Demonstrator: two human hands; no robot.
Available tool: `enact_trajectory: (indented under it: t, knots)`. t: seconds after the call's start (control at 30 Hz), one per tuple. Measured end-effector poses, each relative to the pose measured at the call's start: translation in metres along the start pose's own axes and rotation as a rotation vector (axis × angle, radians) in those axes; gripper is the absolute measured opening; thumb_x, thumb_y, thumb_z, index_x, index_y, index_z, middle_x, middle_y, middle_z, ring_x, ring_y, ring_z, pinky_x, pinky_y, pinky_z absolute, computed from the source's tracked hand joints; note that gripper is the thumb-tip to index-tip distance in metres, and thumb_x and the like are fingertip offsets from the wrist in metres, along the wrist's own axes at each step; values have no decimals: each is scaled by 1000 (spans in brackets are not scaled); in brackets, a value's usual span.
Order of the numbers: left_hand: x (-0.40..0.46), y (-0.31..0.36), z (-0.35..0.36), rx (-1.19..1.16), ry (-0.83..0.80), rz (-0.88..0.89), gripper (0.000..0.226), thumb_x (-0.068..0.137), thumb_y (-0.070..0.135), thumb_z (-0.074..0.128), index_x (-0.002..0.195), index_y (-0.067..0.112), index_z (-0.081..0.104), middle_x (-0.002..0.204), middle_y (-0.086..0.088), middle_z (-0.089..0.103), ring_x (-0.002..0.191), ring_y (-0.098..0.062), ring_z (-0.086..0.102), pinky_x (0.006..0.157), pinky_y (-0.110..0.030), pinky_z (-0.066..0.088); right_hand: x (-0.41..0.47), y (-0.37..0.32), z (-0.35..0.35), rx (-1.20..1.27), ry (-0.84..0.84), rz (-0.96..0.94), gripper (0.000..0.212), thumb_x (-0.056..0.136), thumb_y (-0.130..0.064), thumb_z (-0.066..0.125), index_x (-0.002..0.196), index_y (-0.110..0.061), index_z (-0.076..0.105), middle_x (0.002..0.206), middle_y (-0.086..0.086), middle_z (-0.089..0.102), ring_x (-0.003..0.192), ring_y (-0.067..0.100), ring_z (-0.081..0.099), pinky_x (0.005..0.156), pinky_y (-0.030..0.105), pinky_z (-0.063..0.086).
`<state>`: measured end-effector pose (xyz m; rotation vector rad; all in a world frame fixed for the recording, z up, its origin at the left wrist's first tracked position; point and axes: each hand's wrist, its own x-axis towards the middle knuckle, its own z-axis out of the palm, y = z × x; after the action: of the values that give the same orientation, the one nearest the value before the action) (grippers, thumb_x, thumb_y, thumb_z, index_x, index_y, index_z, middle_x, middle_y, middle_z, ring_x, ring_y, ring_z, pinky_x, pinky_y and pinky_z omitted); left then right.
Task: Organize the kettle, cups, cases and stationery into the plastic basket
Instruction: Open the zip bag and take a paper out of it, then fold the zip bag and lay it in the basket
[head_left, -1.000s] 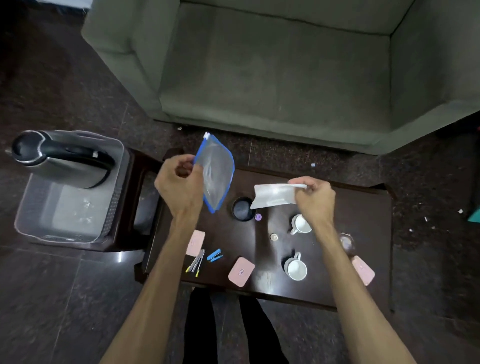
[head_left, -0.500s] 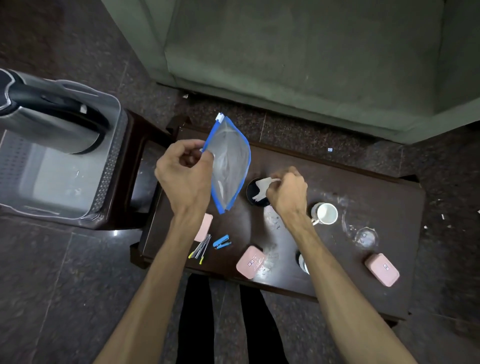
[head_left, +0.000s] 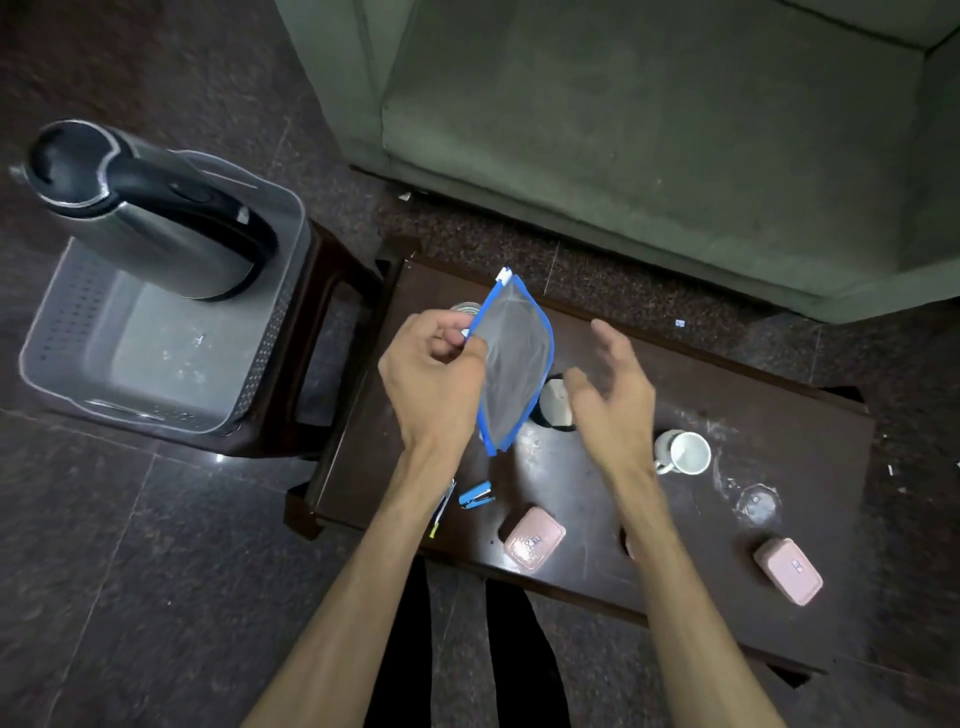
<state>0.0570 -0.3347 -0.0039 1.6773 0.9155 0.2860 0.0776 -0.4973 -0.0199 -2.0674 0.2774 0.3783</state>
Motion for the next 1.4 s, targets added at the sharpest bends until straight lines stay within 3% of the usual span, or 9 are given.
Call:
enact_trajectory:
  t: [0.2,0.33,0.43,0.53,0.63,0.73,0.87,1.07,1.4]
  knots:
    - [28,20,-30,-222,147,-190,25,76,-8,70,80,17,70,72,-3,66,65,-16,62,68,-35,56,-27,-54,7,-137,-651,-229,112,65,-23,73,162,-40,21,158,-24,44,146,2,43,119,24,36]
    - [52,42,-56,-399,176,-277,18,79,1,76,85,15,66,78,-10,66,68,-26,65,71,-53,62,-38,-56,70,-139,-320,-239,70,80,-11,85,141,-32,58,111,-19,73,94,-9,64,86,25,48]
    - [69,47,-81,-587,127,-283,27,83,35,78,89,13,66,67,2,62,54,-15,61,49,-31,56,-30,-59,97,80,-166,-218,22,97,-5,70,101,-25,80,85,-20,76,80,-6,64,80,30,49]
    - [102,18,-123,-376,192,-300,37,90,45,68,106,12,68,86,11,69,77,-4,66,77,-28,56,-18,-73,112,250,-306,-193,19,98,-2,68,98,-14,83,100,-4,82,94,8,75,87,32,59]
    - [127,-16,-162,-300,-189,-464,56,89,45,65,129,6,65,122,-6,72,115,-17,68,103,-43,52,-10,-91,126,409,-494,-148,18,96,4,63,98,-1,80,102,8,81,97,15,76,87,21,58]
    - [135,-33,-186,-374,-387,-461,39,90,33,64,120,12,74,116,-12,78,111,-30,73,99,-44,55,-1,-103,140,447,-582,-41,20,97,0,64,102,-7,81,103,10,80,96,18,76,87,20,57]
    - [143,-47,-212,-343,-151,-408,29,90,6,70,118,14,73,100,-8,81,89,-20,76,82,-38,58,9,-114,163,396,-463,92,19,92,-4,72,108,-12,80,99,11,81,90,19,75,81,33,59]
    - [151,-56,-244,-299,48,-313,31,92,-7,68,117,9,62,74,-10,67,71,-16,65,73,-25,55,12,-121,190,219,-391,-121,73,89,1,79,149,-30,51,78,-1,79,66,5,67,66,15,53]
    - [156,-80,-320,12,-186,-113,26,83,6,78,102,24,80,100,-18,71,87,-14,63,89,-33,50,-3,-140,220,-185,-474,-372,25,84,-8,82,88,-33,81,82,-17,73,72,1,65,72,18,51]
